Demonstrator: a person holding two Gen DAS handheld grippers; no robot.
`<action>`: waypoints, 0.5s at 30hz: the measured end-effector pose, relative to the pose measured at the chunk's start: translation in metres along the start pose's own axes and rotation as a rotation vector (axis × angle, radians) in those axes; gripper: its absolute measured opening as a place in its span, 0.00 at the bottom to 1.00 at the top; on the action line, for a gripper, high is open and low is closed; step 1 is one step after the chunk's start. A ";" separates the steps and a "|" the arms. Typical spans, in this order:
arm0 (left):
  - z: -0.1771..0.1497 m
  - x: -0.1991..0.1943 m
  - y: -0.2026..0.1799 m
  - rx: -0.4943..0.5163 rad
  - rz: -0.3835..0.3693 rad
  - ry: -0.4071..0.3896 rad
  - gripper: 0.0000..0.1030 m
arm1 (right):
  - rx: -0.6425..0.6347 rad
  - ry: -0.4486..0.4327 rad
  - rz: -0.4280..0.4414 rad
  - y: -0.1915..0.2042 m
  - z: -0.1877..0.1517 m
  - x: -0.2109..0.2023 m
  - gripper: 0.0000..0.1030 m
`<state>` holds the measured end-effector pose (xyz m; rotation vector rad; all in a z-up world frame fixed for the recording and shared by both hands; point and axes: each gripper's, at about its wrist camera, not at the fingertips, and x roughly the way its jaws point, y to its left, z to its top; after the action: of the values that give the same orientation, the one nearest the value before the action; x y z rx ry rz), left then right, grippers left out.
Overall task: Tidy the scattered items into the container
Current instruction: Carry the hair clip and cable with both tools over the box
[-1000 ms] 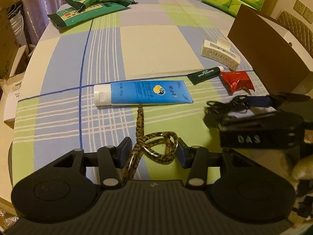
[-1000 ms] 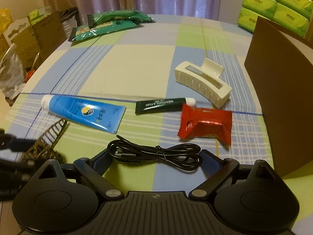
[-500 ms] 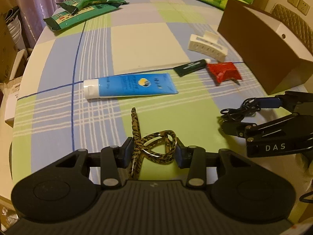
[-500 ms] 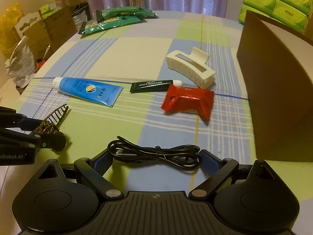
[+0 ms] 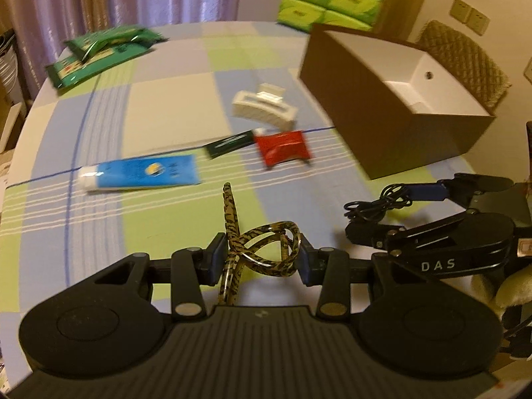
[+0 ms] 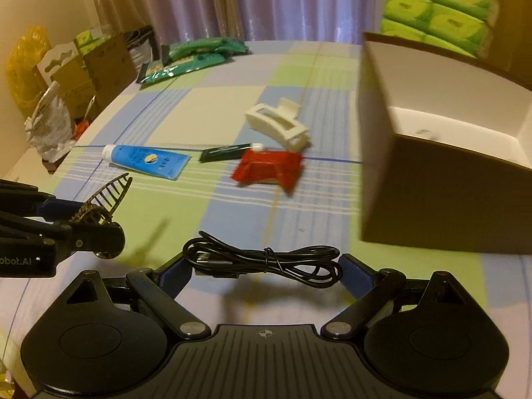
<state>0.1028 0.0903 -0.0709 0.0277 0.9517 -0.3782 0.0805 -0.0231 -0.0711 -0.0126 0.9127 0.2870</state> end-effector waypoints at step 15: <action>0.033 -0.008 -0.115 0.096 -0.120 -0.070 0.36 | 0.086 -0.066 -0.052 -0.099 -0.018 -0.084 0.89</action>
<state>0.0870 -0.0209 -0.0286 0.0441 0.8675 -0.5325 0.0430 -0.1409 -0.0273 0.0521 0.8576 0.1985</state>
